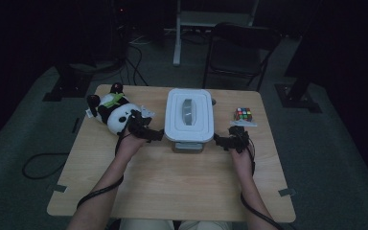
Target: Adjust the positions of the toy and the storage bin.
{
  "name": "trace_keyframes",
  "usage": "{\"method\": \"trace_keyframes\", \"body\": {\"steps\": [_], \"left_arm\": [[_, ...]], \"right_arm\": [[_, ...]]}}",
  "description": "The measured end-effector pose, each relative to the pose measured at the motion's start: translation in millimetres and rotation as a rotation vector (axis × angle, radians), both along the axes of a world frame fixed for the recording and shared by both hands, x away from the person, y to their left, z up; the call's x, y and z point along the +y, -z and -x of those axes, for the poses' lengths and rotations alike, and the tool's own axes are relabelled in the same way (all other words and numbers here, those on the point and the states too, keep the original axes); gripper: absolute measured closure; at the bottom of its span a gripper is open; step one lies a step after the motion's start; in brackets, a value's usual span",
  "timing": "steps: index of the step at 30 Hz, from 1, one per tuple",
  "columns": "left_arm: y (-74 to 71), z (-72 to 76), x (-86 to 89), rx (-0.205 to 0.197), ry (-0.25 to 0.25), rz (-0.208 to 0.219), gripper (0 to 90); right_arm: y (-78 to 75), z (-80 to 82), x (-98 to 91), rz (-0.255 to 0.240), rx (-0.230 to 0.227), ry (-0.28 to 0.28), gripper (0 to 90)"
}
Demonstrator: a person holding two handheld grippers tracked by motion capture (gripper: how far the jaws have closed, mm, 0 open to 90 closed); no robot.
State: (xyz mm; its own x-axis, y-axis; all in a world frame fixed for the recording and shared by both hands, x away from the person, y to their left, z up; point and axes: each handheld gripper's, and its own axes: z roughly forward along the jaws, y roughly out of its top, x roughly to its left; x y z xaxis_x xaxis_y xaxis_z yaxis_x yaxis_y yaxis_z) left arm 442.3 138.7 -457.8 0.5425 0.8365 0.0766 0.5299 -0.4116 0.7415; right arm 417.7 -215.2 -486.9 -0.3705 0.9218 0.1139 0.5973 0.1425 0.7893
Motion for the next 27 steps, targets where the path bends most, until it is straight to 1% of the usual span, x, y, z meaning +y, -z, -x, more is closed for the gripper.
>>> {"method": "trace_keyframes", "body": {"steps": [1, 2, 4, 5, 6, 8, 10, 11, 12, 13, 14, 15, 16, 17, 18, 19, 20, 21, 22, 23, 24, 26, 27], "left_arm": [[-0.2, -2.0, -1.2, 0.006, 0.005, -0.010, 2.2], [-0.8, -3.1, -2.2, 0.007, 0.008, -0.007, 2.2], [-1.0, -4.7, -3.7, 0.003, 0.010, -0.006, 2.1], [-0.8, -5.7, -4.0, 0.008, 0.010, -0.004, 2.1], [-0.9, -7.0, -3.8, 0.009, 0.000, 0.003, 2.2], [-2.0, -8.2, -3.0, 0.005, -0.006, 0.003, 2.2], [-0.7, -9.3, -1.1, 0.018, -0.017, 0.008, 2.2], [0.4, -10.5, -0.7, 0.019, -0.032, -0.003, 2.2], [1.7, -12.5, -0.7, 0.023, -0.049, -0.033, 2.2], [2.2, -14.2, -0.4, 0.027, -0.056, -0.047, 2.2], [3.2, -17.1, 0.7, 0.040, -0.076, -0.038, 2.2], [3.2, -17.1, 0.7, 0.040, -0.076, -0.038, 2.2], [3.6, -18.0, 0.4, 0.039, -0.084, -0.049, 2.2], [3.8, -19.0, 0.1, 0.039, -0.080, -0.051, 2.2], [4.0, -20.2, -0.6, 0.046, -0.081, -0.052, 2.2], [4.0, -21.0, -1.9, 0.046, -0.082, -0.062, 2.2], [3.9, -22.3, -3.2, 0.045, -0.081, -0.061, 2.2], [3.7, -23.9, -4.2, 0.057, -0.080, -0.057, 2.2], [3.5, -25.4, -5.3, 0.053, -0.091, -0.057, 2.2], [3.3, -27.0, -6.6, 0.046, -0.099, -0.068, 2.2], [3.5, -28.7, -8.2, 0.051, -0.099, -0.085, 2.2], [3.3, -30.9, -10.0, 0.066, -0.098, -0.086, 2.2], [3.4, -31.4, -10.5, 0.065, -0.099, -0.086, 2.2]], "right_arm": [[-0.1, -3.5, 1.2, 0.000, -0.004, -0.004, 14.2], [-0.1, -3.5, 1.2, 0.000, -0.004, -0.004, 14.2], [0.0, -8.6, 1.5, -0.007, 0.006, 0.001, 14.3], [0.0, -8.6, 1.5, -0.007, 0.006, 0.001, 14.3], [-0.3, -10.0, 1.2, -0.014, 0.007, -0.002, 14.2], [-1.9, -12.6, 2.4, -0.014, 0.002, -0.006, 14.3], [-2.3, -13.3, 3.0, -0.018, 0.001, -0.008, 14.3], [-2.4, -15.4, 3.2, -0.017, 0.001, -0.011, 14.5], [-2.4, -16.7, 3.5, -0.018, 0.003, -0.010, 15.3], [-2.4, -16.7, 3.5, -0.018, 0.003, -0.010, 15.3], [-1.9, -19.7, 3.3, -0.027, 0.008, -0.007, 15.4], [-1.9, -19.7, 3.3, -0.027, 0.008, -0.007, 15.4], [-1.8, -20.9, 3.7, -0.029, 0.010, -0.005, 15.4], [-1.9, -21.8, 4.2, -0.026, 0.011, -0.004, 15.3], [-2.7, -23.2, 5.4, -0.034, 0.009, -0.007, 15.3], [-2.9, -24.2, 6.4, -0.028, 0.008, -0.010, 15.3], [-2.9, -24.2, 6.4, -0.028, 0.008, -0.010, 15.3], [-3.0, -26.6, 8.0, -0.021, 0.012, -0.014, 15.4], [-3.0, -26.6, 8.0, -0.021, 0.012, -0.014, 15.4], [-3.1, -27.9, 8.5, -0.022, 0.015, -0.016, 15.3], [-3.1, -29.1, 9.1, -0.020, 0.014, -0.017, 15.4], [-3.3, -30.9, 10.2, -0.026, 0.012, -0.019, 15.4], [-3.2, -31.6, 10.8, -0.025, 0.012, -0.025, 15.4]]}}
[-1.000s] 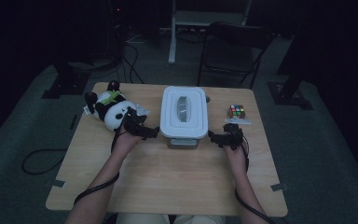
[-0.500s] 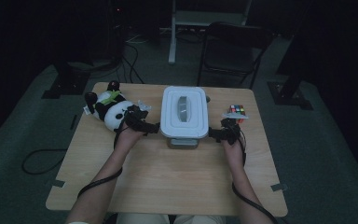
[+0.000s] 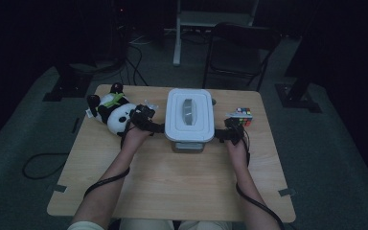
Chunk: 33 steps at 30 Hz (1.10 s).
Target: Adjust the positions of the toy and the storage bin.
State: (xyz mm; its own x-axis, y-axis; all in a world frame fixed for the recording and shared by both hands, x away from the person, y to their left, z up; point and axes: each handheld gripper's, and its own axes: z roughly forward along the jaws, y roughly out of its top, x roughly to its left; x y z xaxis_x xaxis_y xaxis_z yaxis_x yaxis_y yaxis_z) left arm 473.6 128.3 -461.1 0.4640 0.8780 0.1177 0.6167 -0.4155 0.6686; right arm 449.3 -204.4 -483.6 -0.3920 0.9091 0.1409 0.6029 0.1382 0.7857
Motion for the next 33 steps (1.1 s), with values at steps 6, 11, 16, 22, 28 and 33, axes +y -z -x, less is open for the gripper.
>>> {"method": "trace_keyframes", "body": {"steps": [6, 11, 16, 22, 28, 33], "left_arm": [[2.2, -4.5, -0.4, 0.007, -0.007, 0.002, 2.2], [-1.1, -5.5, -9.3, -0.001, 0.028, -0.004, 2.2], [-2.7, -5.3, -11.8, 0.005, 0.038, 0.016, 2.2], [-1.6, -2.7, -11.6, 0.009, 0.042, 0.017, 4.4], [1.6, 1.4, -10.0, 0.024, 0.049, 0.012, 4.4], [3.8, 8.6, -13.3, 0.021, 0.066, -0.026, 5.6]], "right_arm": [[1.0, -1.6, 4.3, 0.023, 0.003, -0.005, 16.6], [0.5, -3.9, 5.6, 0.033, 0.004, -0.016, 20.7], [1.7, -4.7, 4.2, 0.025, 0.013, -0.025, 22.4], [0.5, -3.3, 6.1, 0.046, 0.010, -0.048, 24.8], [-0.1, 1.2, 5.9, 0.031, 0.006, -0.070, 25.2], [-2.4, 6.8, 6.7, 0.037, -0.002, -0.085, 26.3]]}}
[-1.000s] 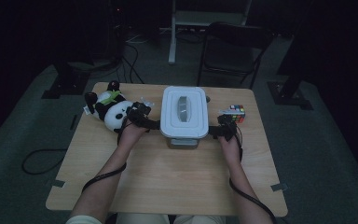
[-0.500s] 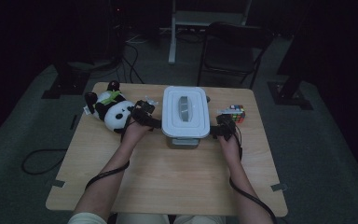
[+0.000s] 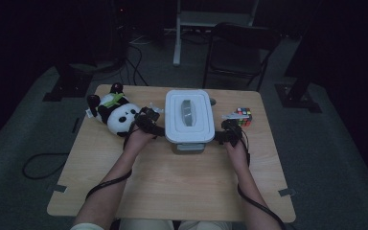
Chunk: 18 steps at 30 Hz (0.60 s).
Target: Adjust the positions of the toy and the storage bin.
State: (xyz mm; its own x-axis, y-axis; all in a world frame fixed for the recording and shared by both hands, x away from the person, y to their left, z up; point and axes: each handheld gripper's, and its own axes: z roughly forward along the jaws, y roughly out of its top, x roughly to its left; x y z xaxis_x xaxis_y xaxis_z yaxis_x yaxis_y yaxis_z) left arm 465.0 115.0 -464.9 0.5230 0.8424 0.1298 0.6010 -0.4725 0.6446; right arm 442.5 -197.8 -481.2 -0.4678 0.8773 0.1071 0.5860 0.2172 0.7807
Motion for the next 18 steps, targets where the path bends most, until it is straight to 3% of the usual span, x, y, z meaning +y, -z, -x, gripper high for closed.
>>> {"method": "trace_keyframes", "body": {"steps": [4, 18], "left_arm": [[-1.3, 5.8, -1.5, -0.001, 0.008, -0.015, 5.6], [-0.2, 32.5, -0.6, -0.002, 0.047, -0.004, 5.9]], "right_arm": [[-0.2, 5.3, -2.1, -0.019, -0.009, -0.017, 26.6], [-3.6, 41.4, -6.6, 0.005, -0.038, -0.082, 27.0]]}}
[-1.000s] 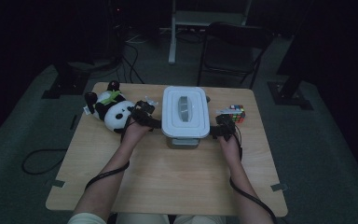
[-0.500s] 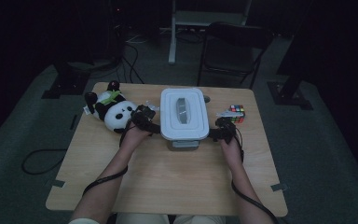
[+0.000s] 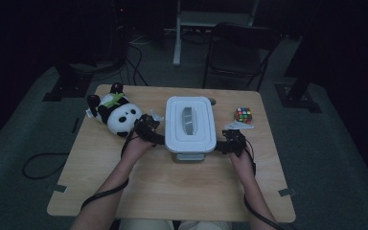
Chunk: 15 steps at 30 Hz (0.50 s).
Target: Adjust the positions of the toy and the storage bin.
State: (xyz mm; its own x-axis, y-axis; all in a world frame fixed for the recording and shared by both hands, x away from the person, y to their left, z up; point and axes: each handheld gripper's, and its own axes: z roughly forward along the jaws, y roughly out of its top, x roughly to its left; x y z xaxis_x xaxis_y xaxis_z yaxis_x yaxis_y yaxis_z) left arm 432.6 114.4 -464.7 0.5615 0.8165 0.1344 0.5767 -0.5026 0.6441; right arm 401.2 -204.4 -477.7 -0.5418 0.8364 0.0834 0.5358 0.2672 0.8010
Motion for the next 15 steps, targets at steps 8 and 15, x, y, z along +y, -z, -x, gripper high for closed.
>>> {"method": "trace_keyframes", "body": {"steps": [8, 15], "left_arm": [[-4.8, 17.3, -2.5, -0.011, 0.023, -0.006, 6.4], [-9.5, 37.5, -2.1, -0.031, 0.049, 0.002, 6.4]], "right_arm": [[2.1, 21.7, -2.6, -0.003, -0.010, -0.012, 27.9], [4.8, 38.4, -5.5, -0.013, -0.014, -0.034, 27.9]]}}
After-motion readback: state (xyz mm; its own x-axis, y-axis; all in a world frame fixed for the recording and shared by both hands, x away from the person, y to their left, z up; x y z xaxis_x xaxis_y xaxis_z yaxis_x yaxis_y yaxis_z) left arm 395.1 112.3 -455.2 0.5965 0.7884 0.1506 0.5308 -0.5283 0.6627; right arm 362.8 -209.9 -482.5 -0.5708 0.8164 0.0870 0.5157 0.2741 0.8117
